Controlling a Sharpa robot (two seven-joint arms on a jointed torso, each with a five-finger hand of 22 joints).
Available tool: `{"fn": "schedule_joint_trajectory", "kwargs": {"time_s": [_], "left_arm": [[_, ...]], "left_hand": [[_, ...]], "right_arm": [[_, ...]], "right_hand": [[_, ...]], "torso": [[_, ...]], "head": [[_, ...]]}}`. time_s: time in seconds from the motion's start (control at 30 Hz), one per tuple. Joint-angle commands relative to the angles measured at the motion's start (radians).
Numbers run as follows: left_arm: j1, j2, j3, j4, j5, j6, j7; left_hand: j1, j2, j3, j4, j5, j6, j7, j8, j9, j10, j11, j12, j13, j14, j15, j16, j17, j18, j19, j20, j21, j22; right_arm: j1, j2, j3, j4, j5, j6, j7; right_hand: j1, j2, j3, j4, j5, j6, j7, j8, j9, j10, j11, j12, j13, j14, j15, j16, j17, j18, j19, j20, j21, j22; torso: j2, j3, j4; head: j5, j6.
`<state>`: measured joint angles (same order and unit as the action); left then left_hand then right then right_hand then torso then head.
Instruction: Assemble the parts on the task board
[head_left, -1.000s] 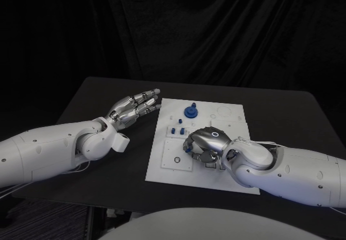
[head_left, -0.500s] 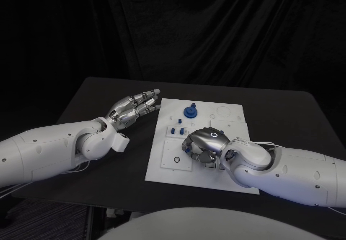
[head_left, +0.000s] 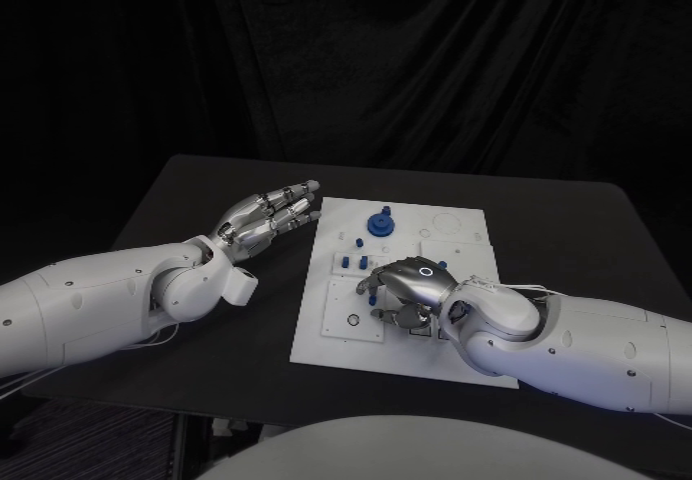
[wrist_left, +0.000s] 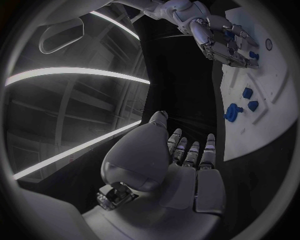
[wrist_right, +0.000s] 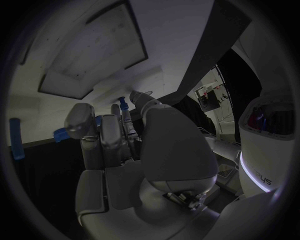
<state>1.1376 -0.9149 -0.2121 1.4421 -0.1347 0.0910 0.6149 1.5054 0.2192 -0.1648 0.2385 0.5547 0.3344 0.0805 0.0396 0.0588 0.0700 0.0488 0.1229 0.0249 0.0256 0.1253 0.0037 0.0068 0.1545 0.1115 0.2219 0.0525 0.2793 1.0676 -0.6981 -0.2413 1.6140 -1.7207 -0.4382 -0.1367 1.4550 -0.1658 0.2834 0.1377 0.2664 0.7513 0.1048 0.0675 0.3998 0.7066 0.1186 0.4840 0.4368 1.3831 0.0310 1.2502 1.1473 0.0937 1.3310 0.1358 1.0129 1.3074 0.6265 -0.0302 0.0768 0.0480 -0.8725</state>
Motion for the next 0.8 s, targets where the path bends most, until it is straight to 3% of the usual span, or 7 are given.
{"fn": "schedule_joint_trajectory", "kwargs": {"time_s": [0.03,0.17,0.27,0.4,0.5,0.67,0.8], "left_arm": [[-0.002,0.002,0.001,0.001,0.005,0.012,0.008],[-0.002,0.0,0.001,0.001,0.005,0.011,0.008],[-0.003,-0.003,0.001,0.002,0.005,0.01,0.008],[-0.003,-0.006,0.001,0.002,0.006,0.007,0.006],[-0.003,-0.005,0.001,0.003,0.006,0.005,0.005],[-0.003,-0.004,0.001,0.003,0.006,0.001,0.003],[-0.003,0.001,0.001,0.0,0.006,0.0,0.003]], "left_hand": [[0.01,0.0,0.005,-0.002,-0.004,0.006,0.002,0.007,0.001,0.001,0.007,0.006,0.002,-0.001,0.005,0.006,0.001,0.016,-0.001,0.008,0.004,-0.001],[0.01,0.0,0.005,-0.002,-0.005,0.012,0.003,0.008,0.002,0.002,0.008,0.006,0.002,-0.001,0.005,0.006,0.001,0.016,-0.001,0.008,0.004,-0.002],[0.01,0.0,0.006,-0.002,-0.004,0.013,0.004,0.008,0.002,0.002,0.008,0.007,0.002,-0.001,0.005,0.006,0.001,0.017,-0.001,0.008,0.004,-0.002],[0.01,0.0,0.006,-0.002,-0.004,0.013,0.004,0.008,0.002,0.002,0.008,0.007,0.002,-0.001,0.005,0.006,0.001,0.017,-0.001,0.008,0.004,-0.002],[0.01,0.0,0.006,-0.002,-0.004,0.016,0.004,0.009,0.003,0.003,0.009,0.008,0.002,-0.001,0.005,0.006,0.001,0.017,0.0,0.009,0.004,-0.001],[0.009,-0.001,0.007,-0.002,-0.003,0.018,0.005,0.01,0.003,0.003,0.009,0.009,0.002,0.0,0.005,0.006,0.001,0.017,0.0,0.009,0.004,0.0],[0.009,-0.001,0.007,-0.002,-0.002,0.021,0.005,0.01,0.004,0.004,0.01,0.01,0.002,0.001,0.005,0.006,0.002,0.017,0.001,0.009,0.004,0.0]], "right_arm": [[-0.002,-0.009,0.0,0.007,-0.006,-0.008,-0.003],[0.003,-0.034,0.003,0.029,-0.006,-0.029,-0.005],[0.02,-0.059,0.005,0.052,-0.006,-0.049,-0.007],[0.067,-0.103,0.006,0.09,-0.006,-0.054,-0.022],[0.119,-0.142,0.007,0.121,-0.006,-0.023,-0.049],[0.197,-0.206,0.002,0.148,0.021,0.044,-0.092],[0.222,-0.236,-0.002,0.138,0.043,0.053,-0.1]], "right_hand": [[0.005,0.004,-0.017,0.002,-0.003,-0.016,-0.005,-0.003,-0.013,-0.028,0.003,0.005,0.002,-0.011,0.002,-0.007,-0.008,0.018,-0.014,0.0,-0.014,0.112],[0.023,0.009,-0.048,0.01,-0.003,-0.037,-0.014,-0.001,-0.036,-0.088,0.011,0.01,-0.001,-0.028,0.0,-0.019,-0.028,0.022,-0.027,0.0,-0.044,0.107],[0.028,0.01,-0.057,0.014,-0.002,-0.038,-0.014,0.0,-0.042,-0.104,0.012,0.012,-0.004,-0.03,0.001,-0.02,-0.031,0.023,-0.029,0.0,-0.049,0.106],[0.034,0.012,-0.064,0.017,0.006,-0.033,-0.015,0.004,-0.046,-0.111,0.013,0.017,-0.005,-0.028,0.0,-0.015,-0.028,0.022,-0.025,-0.001,-0.043,0.108],[0.045,0.018,-0.069,0.021,0.041,-0.019,-0.016,0.009,-0.052,-0.121,0.013,0.018,-0.016,-0.02,-0.004,-0.006,-0.021,0.019,-0.014,-0.003,-0.028,0.113],[0.035,0.027,-0.095,0.056,0.042,0.016,-0.03,0.019,-0.071,-0.14,0.012,-0.019,-0.073,0.014,-0.011,0.032,0.016,0.008,0.024,-0.01,0.031,0.129],[0.034,0.027,-0.11,0.077,0.029,0.015,-0.031,0.009,-0.089,-0.146,0.013,-0.045,-0.114,0.02,-0.012,0.037,0.02,0.006,0.031,-0.012,0.037,0.131]], "torso": [[0.0,0.0,-0.0003],[-0.001,0.0002,-0.0008],[0.0,0.0007,-0.0007],[-0.001,0.0007,-0.0004],[-0.002,0.0002,0.0],[-0.002,-0.0003,-0.0014],[-0.001,-0.0006,-0.0016]], "head": [[-0.002,0.0],[-0.002,0.0],[-0.004,0.0],[-0.006,0.0],[-0.009,0.0],[-0.013,0.0],[-0.021,0.0]]}}
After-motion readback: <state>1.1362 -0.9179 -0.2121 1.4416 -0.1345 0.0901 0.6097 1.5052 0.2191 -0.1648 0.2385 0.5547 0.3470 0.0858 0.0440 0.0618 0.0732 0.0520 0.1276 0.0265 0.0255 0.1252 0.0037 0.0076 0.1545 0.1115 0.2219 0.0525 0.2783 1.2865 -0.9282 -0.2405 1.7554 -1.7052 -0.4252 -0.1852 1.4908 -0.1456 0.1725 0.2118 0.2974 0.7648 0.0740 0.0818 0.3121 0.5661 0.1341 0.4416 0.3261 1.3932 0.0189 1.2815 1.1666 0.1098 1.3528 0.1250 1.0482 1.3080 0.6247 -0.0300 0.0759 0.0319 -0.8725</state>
